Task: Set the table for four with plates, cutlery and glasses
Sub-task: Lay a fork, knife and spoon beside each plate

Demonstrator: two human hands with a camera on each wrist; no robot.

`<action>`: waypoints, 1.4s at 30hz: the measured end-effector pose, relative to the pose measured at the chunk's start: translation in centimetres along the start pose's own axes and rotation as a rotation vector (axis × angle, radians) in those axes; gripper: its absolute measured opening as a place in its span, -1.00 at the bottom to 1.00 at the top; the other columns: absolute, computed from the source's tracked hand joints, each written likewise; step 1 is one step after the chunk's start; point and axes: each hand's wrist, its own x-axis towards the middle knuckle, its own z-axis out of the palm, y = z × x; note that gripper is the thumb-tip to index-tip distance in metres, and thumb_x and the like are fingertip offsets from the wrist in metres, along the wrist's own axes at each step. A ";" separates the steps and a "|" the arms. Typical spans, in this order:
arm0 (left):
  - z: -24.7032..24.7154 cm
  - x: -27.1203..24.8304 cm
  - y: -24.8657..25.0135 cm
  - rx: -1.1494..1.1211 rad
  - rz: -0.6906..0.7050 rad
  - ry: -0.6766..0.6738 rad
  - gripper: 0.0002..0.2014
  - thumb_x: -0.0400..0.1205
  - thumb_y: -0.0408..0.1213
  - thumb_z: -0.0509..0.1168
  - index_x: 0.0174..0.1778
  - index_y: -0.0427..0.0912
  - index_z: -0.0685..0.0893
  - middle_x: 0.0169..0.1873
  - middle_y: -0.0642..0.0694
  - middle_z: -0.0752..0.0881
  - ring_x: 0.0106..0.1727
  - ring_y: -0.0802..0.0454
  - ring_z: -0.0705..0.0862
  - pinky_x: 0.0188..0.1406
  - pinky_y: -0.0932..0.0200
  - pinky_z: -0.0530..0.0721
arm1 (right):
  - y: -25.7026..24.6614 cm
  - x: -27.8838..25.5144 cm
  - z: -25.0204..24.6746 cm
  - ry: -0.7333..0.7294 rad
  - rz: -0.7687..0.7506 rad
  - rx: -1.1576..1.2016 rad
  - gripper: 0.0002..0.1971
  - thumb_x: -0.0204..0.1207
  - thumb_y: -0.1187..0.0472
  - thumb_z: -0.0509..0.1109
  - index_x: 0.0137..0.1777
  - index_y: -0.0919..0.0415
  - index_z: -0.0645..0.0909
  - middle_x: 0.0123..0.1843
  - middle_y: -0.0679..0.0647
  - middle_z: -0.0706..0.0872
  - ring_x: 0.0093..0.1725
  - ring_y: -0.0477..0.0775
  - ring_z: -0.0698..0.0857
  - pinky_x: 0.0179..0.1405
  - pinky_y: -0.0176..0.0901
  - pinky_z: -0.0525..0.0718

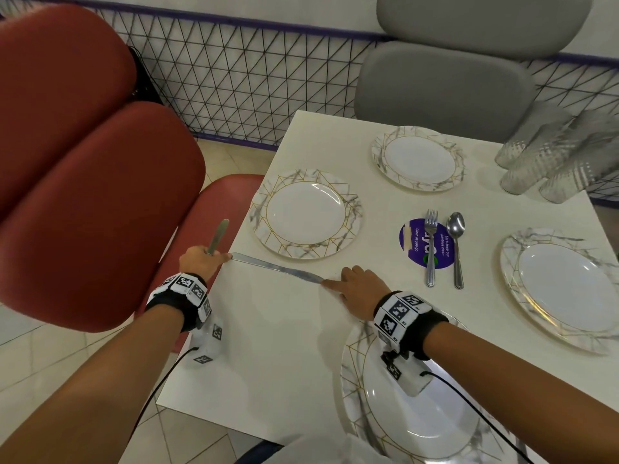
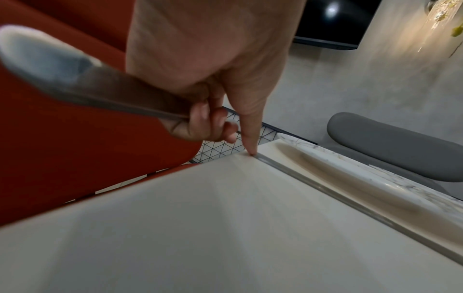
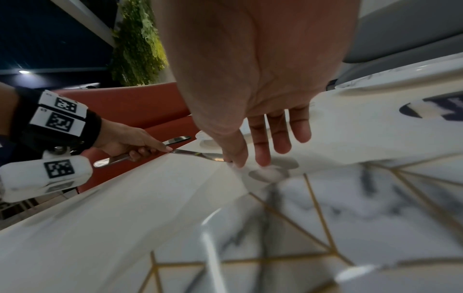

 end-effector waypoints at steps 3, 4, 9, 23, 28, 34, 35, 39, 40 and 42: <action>-0.1 0.2 0.1 -0.017 -0.008 0.010 -0.64 0.50 -0.11 0.45 0.03 -0.34 0.68 0.06 -0.35 0.73 0.11 -0.28 0.68 0.05 -0.03 0.60 | -0.2 0.2 -0.1 0.001 0.006 0.006 -0.45 0.62 0.27 0.07 0.59 -0.05 0.09 0.33 0.21 0.45 0.28 0.22 0.44 0.21 -0.02 0.43; -0.1 0.2 0.2 -0.013 -0.007 0.011 -0.63 0.50 -0.11 0.45 0.04 -0.34 0.67 0.06 -0.35 0.72 0.09 -0.27 0.68 0.03 -0.02 0.59 | -0.2 0.2 -0.1 -0.002 0.008 0.002 -0.45 0.62 0.26 0.07 0.59 -0.06 0.08 0.33 0.21 0.44 0.28 0.21 0.44 0.21 -0.02 0.43; 0.0 0.1 0.1 -0.016 -0.001 0.013 -0.64 0.50 -0.12 0.45 0.06 -0.32 0.68 0.05 -0.33 0.72 0.08 -0.26 0.67 0.02 -0.01 0.59 | -0.2 0.0 -0.1 -0.010 0.013 -0.009 -0.45 0.63 0.26 0.06 0.59 -0.06 0.07 0.33 0.21 0.44 0.28 0.21 0.44 0.21 -0.02 0.43; 0.2 0.1 -0.1 -0.025 0.025 0.024 -0.66 0.51 -0.16 0.45 0.07 -0.32 0.69 0.06 -0.32 0.73 0.12 -0.29 0.67 0.10 -0.04 0.59 | -0.3 -0.2 0.1 0.022 0.013 0.028 -0.45 0.62 0.27 0.07 0.58 -0.06 0.11 0.29 0.22 0.47 0.25 0.22 0.45 0.18 -0.02 0.44; 0.3 0.2 -0.1 -0.023 0.031 0.032 -0.66 0.51 -0.16 0.45 0.09 -0.33 0.69 0.07 -0.32 0.73 0.13 -0.28 0.66 0.10 -0.03 0.59 | -0.4 -0.2 0.1 0.030 0.012 0.029 -0.45 0.62 0.27 0.07 0.59 -0.06 0.09 0.30 0.23 0.45 0.26 0.22 0.45 0.19 -0.01 0.44; 0.3 0.4 -0.2 -0.021 0.043 0.037 -0.66 0.51 -0.16 0.44 0.08 -0.34 0.69 0.05 -0.33 0.72 0.11 -0.29 0.67 0.08 -0.03 0.59 | -0.3 -0.1 0.2 0.050 0.002 0.042 -0.45 0.63 0.26 0.07 0.59 -0.05 0.09 0.27 0.23 0.47 0.23 0.22 0.46 0.16 -0.02 0.44; 0.3 0.5 -0.2 -0.026 0.043 0.037 -0.65 0.52 -0.14 0.43 0.06 -0.36 0.69 0.03 -0.35 0.72 0.06 -0.29 0.67 0.03 -0.02 0.59 | -0.3 -0.1 0.3 0.056 -0.003 0.049 -0.46 0.63 0.25 0.07 0.59 -0.05 0.09 0.26 0.23 0.48 0.22 0.21 0.47 0.15 -0.03 0.45; -0.4 1.0 0.1 -0.127 0.030 0.107 -0.61 0.63 -0.05 0.25 -0.07 -0.36 0.74 -0.20 -0.28 0.74 -0.14 -0.22 0.68 -0.12 0.06 0.58 | 0.1 0.1 -0.3 0.135 -0.022 0.146 -0.50 0.64 0.22 0.07 0.58 0.01 0.15 0.28 0.21 0.54 0.24 0.21 0.50 0.17 -0.03 0.45; -0.6 1.2 0.2 -0.212 0.036 0.129 -0.63 0.66 -0.09 0.21 -0.06 -0.35 0.75 -0.29 -0.21 0.74 -0.24 -0.18 0.68 -0.21 0.09 0.61 | 0.4 0.2 -0.7 0.162 -0.023 0.183 -0.51 0.64 0.22 0.07 0.58 0.04 0.17 0.30 0.21 0.55 0.26 0.21 0.50 0.19 -0.02 0.45; -1.0 1.5 0.6 -0.358 0.067 0.139 -0.67 0.68 -0.20 0.17 -0.02 -0.36 0.74 -0.44 -0.08 0.66 -0.47 -0.01 0.54 -0.51 0.22 0.49 | 1.0 0.5 -1.6 0.223 -0.026 0.260 -0.53 0.65 0.22 0.08 0.56 0.08 0.21 0.32 0.19 0.57 0.28 0.19 0.51 0.22 -0.03 0.45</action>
